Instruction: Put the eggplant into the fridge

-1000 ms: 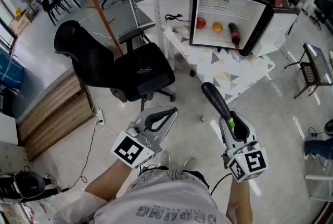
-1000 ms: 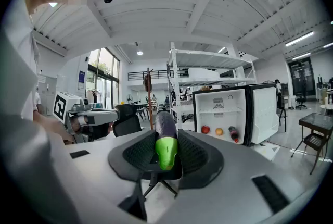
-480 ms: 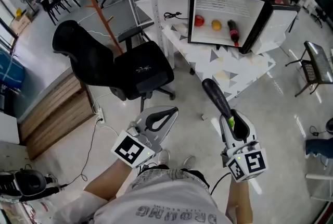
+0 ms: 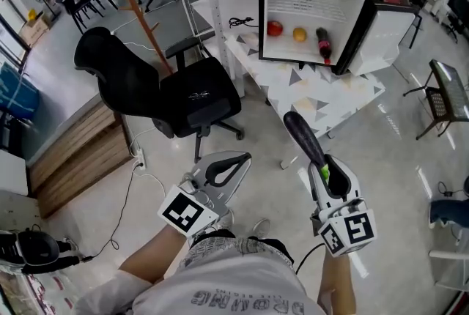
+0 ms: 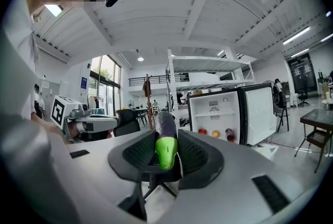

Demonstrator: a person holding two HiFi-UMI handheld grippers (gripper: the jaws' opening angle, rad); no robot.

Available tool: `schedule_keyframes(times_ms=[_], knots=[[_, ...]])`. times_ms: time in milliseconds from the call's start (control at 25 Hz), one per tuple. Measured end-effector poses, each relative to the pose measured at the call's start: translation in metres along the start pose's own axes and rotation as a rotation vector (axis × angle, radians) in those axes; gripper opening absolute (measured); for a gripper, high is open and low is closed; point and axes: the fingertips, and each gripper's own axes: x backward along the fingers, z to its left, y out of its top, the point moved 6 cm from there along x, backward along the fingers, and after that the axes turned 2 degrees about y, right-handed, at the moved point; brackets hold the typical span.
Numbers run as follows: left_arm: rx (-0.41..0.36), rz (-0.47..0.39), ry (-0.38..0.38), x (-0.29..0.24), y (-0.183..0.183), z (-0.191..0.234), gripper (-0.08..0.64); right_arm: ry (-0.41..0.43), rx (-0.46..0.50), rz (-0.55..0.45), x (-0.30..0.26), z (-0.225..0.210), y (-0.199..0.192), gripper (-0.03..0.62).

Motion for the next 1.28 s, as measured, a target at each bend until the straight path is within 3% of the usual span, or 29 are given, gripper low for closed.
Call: schedule_keyframes(times_ms=[560,1280], knots=[[0.000,-0.001,0.051,-0.023,-0.003,-0.046,0.006,0.055,-0.002,0.010,0.031,-0.037,-0.011,0.126],[0.011,0.004,0.054,-0.068,-0.018,-0.017,0.006,0.064,0.003,0.033,-0.004,-0.074,-0.014,0.126]])
